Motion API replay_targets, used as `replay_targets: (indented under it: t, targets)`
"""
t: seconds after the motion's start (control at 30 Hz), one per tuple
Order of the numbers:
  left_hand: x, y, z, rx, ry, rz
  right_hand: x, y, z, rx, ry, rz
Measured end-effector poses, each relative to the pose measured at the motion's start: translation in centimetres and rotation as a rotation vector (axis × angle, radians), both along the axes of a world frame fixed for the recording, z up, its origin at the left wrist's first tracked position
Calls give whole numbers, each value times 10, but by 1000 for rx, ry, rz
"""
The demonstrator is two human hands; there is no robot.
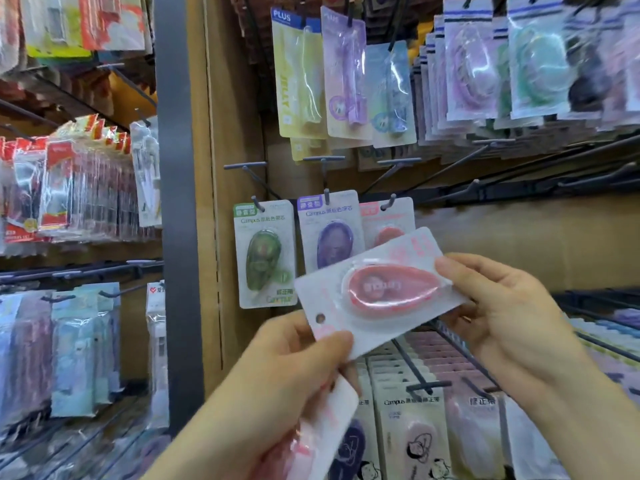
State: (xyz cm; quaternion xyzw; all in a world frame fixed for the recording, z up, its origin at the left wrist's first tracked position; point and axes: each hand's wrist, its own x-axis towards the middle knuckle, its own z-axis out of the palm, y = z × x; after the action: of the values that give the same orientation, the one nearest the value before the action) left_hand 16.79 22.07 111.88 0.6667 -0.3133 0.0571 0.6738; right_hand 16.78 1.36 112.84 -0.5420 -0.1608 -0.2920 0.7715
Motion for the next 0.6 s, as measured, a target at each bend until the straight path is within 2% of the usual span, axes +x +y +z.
replay_targets:
  t: [0.1, 0.13, 0.2, 0.27, 0.4, 0.5, 0.6]
  targets:
    - [0, -19, -7, -53, 3, 9, -1, 9, -5, 153, 12, 75]
    - [2, -25, -7, -97, 3, 36, -4, 13, -7, 157, -16, 157]
    - [3, -33, -7, -152, -5, 58, -9, 20, -9, 39, -92, 244]
    - [3, -39, -10, -97, -12, 44, -11, 23, -6, -45, -150, 188]
    - [4, -34, -8, -21, -9, 66, -4, 10, 5, -62, -151, 78]
    - [4, -26, 2, -46, -99, 148, -3, -2, 9, -31, -128, 78]
    - [11, -20, 16, -21, -269, 270, -3, -15, 11, 6, -134, 96]
